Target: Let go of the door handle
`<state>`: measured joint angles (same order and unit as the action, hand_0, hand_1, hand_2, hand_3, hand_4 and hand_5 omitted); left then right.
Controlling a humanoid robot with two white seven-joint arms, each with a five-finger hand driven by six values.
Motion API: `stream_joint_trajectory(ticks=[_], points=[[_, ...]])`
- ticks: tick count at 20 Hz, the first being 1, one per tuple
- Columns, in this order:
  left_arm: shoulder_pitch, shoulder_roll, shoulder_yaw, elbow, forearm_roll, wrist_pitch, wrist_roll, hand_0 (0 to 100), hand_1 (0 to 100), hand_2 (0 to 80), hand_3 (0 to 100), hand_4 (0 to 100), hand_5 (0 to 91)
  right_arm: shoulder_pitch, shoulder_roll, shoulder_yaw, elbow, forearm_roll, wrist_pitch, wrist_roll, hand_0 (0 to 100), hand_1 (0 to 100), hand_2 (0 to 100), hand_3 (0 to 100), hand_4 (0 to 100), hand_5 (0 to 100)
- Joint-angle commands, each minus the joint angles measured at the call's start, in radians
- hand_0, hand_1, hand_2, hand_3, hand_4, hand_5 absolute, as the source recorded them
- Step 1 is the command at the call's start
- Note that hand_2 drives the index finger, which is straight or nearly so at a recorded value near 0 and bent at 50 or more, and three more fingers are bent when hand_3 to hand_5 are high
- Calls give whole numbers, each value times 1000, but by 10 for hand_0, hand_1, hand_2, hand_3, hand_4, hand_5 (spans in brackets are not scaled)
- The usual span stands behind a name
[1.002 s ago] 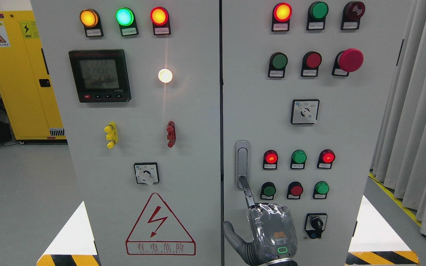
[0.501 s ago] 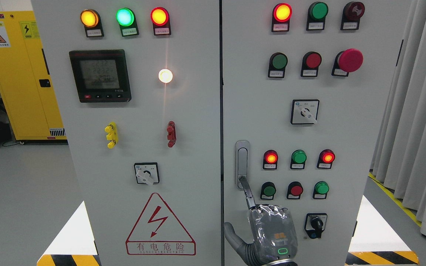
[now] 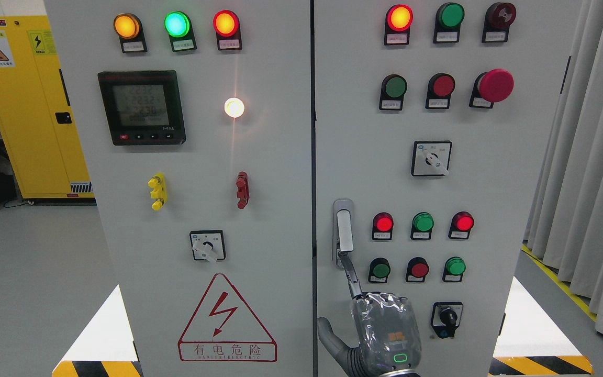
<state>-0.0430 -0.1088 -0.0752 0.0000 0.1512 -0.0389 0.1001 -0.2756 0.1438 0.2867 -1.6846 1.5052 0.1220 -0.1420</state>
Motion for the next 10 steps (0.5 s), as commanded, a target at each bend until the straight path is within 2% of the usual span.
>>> stream_joint_trajectory(ticks=[1,10], points=[[0,0,0,-12,1,1,0,120,556,0,0,0,0,1,-1,2,-1,0,-1,1,328,348,0,1000,1000,1000],[0,0,0,-12,-1,1,0,120,556,0,0,0,0,12,-1,2,-4,1,-1,-1,330,349,0,1000,1000,1000]])
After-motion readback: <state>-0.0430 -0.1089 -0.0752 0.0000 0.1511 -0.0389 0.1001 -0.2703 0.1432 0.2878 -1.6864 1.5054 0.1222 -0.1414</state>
